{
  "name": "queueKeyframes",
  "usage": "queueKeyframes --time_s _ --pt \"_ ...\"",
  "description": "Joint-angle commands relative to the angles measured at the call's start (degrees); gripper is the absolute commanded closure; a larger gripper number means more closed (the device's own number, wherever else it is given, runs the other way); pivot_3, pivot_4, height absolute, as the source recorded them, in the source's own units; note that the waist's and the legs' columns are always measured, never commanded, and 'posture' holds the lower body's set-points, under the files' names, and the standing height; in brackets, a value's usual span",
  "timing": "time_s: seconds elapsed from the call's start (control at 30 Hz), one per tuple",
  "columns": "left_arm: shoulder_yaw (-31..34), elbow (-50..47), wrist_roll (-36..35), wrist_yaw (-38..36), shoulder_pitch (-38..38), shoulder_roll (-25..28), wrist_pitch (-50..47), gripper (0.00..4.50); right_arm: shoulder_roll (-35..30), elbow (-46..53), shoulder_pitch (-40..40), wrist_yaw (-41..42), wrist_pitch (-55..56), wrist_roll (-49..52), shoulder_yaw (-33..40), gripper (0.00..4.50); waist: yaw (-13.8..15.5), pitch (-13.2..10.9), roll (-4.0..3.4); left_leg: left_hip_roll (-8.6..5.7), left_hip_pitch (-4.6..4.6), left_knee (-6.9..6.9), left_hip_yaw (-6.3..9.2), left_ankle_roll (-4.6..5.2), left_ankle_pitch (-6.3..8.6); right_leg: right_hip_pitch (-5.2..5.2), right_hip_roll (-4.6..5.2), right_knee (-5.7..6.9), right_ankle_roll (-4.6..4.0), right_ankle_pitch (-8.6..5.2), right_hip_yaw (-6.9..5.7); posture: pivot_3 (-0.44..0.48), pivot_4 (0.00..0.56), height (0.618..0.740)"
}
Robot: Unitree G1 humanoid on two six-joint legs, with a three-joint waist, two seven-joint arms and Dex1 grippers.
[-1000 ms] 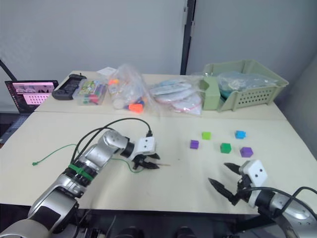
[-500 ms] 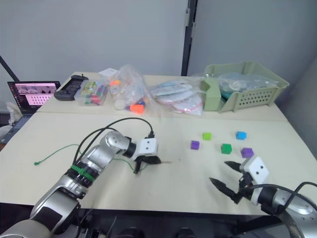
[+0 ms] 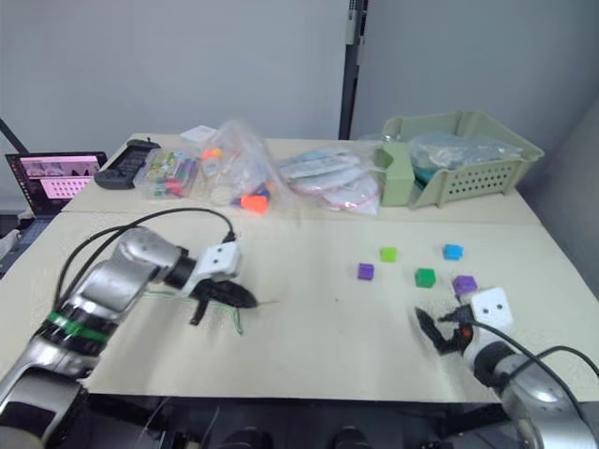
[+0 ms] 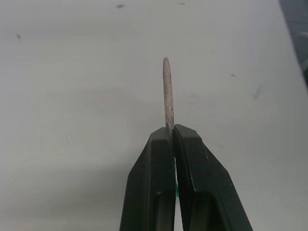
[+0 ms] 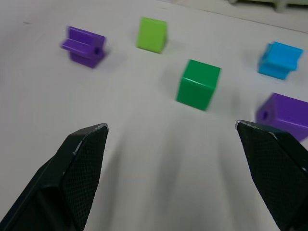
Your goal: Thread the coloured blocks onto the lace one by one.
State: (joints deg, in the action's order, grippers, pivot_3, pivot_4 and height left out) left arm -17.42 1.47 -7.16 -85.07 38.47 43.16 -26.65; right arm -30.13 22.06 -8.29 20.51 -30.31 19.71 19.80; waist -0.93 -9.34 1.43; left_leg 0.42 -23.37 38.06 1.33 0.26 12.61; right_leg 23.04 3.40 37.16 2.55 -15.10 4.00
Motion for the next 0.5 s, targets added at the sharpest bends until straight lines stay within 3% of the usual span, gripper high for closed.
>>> queueKeyframes --time_s 0.03,0.23,0.5 --pt "2.9 -7.8 -3.8 -0.8 -1.3 3.0 -3.2 4.40 0.7 -2.1 3.7 -6.2 -2.1 -3.7 0.7 0.00 0.3 0.0 -0.02 -0.01 -0.01 0.00 -0.01 0.00 0.00 0.00 0.01 0.00 0.00 0.00 -0.01 0.000 0.150 0.740" --pt "5.3 -16.2 -8.0 2.5 -4.8 5.0 -9.1 4.40 0.3 -13.6 12.4 -10.9 -2.8 -5.9 3.3 0.00 0.1 0.0 -0.03 -0.02 -0.02 0.00 -0.18 0.00 0.00 0.00 -0.01 -0.02 0.00 0.00 -0.02 0.000 0.150 0.740" --pt "5.0 -19.1 -10.0 5.8 -6.1 5.5 -11.0 4.40 -3.2 -25.0 17.9 -5.5 0.0 -5.1 3.1 0.00 -0.2 0.0 -0.04 -0.04 0.01 -0.01 -0.24 0.00 0.00 0.00 -0.06 -0.02 -0.01 0.00 -0.01 0.000 0.150 0.740"
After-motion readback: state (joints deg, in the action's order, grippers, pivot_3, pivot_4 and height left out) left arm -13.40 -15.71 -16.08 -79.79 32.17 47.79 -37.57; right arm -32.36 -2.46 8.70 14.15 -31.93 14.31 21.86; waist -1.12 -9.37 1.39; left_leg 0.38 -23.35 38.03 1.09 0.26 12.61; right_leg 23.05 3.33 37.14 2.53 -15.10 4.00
